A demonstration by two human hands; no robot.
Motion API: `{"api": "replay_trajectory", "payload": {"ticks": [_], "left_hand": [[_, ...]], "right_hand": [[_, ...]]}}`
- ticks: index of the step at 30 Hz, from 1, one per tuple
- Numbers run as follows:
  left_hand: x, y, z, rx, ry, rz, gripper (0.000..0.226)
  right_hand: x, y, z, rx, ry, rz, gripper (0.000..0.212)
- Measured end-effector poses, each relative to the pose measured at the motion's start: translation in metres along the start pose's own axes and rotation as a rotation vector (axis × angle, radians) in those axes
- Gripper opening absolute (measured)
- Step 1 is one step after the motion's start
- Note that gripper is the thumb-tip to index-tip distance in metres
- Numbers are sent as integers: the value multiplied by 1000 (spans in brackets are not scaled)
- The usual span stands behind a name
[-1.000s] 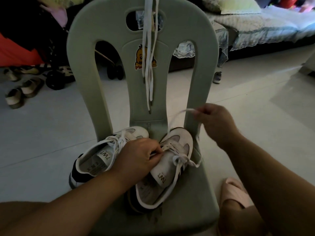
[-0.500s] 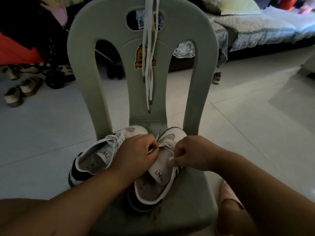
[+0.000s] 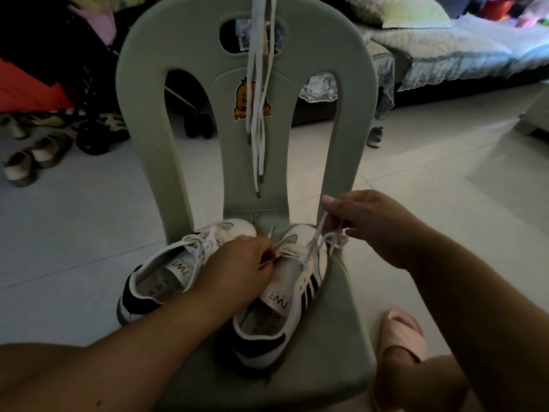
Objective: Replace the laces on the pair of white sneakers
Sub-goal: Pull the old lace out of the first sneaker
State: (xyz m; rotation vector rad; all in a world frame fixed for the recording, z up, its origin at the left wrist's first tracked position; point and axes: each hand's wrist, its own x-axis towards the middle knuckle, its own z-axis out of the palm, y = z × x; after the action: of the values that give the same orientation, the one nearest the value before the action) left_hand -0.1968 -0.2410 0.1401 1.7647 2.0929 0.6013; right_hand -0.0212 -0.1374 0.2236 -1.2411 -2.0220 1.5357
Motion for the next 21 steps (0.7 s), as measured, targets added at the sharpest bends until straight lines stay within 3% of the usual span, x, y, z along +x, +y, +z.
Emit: {"api": "replay_trajectory", "payload": {"ticks": [4,7,16,21], "left_hand": [[2,23,-4,-127,22,86,19],[7,34,-2,-140,-94,139,8],[25,22,5,92,-292,101,37],[29,17,-1,183,-217,40,34]], "right_hand": [[-1,-6,16,-165,-105,-79,24],[-2,-10,21,-256,-121,-107,17],[-19,-12,-23,-558,79,-31,12],[-28,-23,-42,-528,199,-7,13]]}}
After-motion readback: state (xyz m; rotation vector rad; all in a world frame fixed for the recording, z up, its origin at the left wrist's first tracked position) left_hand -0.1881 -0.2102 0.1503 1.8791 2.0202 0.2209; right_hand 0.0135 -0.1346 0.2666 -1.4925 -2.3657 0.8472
